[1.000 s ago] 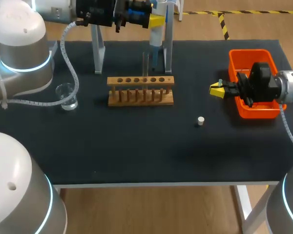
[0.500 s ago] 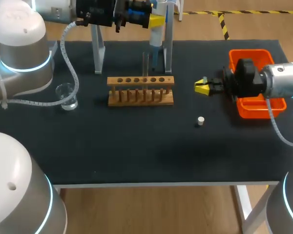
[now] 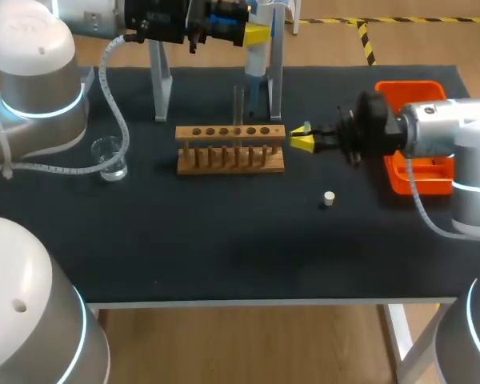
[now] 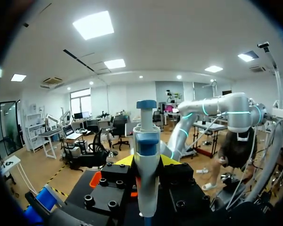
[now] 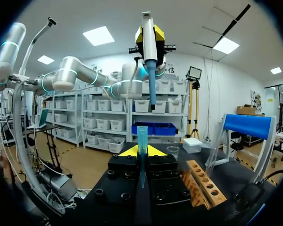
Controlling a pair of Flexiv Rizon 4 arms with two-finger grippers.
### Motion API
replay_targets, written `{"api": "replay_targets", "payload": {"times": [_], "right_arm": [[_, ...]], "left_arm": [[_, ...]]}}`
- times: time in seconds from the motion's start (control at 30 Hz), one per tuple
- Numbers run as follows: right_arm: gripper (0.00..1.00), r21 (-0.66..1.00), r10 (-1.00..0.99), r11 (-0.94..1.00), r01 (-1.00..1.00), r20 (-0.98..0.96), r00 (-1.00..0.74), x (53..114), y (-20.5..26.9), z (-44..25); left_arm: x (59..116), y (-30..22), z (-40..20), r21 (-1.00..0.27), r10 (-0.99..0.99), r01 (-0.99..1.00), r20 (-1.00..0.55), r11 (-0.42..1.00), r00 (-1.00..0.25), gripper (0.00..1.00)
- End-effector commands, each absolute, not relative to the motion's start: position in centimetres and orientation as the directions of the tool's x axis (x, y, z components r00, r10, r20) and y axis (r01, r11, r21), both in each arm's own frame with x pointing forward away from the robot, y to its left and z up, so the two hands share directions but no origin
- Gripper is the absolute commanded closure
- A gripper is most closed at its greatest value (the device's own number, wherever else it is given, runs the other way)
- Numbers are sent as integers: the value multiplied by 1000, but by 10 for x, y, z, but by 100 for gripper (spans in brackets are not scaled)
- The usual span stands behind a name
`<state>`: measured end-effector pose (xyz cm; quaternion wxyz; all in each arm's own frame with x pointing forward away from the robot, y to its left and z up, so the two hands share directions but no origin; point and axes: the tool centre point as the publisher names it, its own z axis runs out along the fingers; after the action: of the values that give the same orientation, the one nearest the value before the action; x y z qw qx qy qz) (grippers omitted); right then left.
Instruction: Invert the test tube, pick up the pipette, mount the tip to pipette, aspirate from beaker and dispense into the tube, eject the tip, return the pipette, and cap with the stopper.
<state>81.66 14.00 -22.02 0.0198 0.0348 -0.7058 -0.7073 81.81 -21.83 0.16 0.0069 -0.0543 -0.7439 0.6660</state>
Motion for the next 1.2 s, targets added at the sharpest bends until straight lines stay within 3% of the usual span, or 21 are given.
{"api": "replay_targets", "payload": {"times": [0.03,1.2], "right_arm": [[100,1000,-78,-18,-14,-15,-997,820,155,-224],[100,999,-123,-29,14,10,-992,830,217,-237]], "left_arm": [[819,-218,2,-992,94,71,-61,109,-994,100],[819,-218,2,-992,94,71,-61,109,-994,100]]}}
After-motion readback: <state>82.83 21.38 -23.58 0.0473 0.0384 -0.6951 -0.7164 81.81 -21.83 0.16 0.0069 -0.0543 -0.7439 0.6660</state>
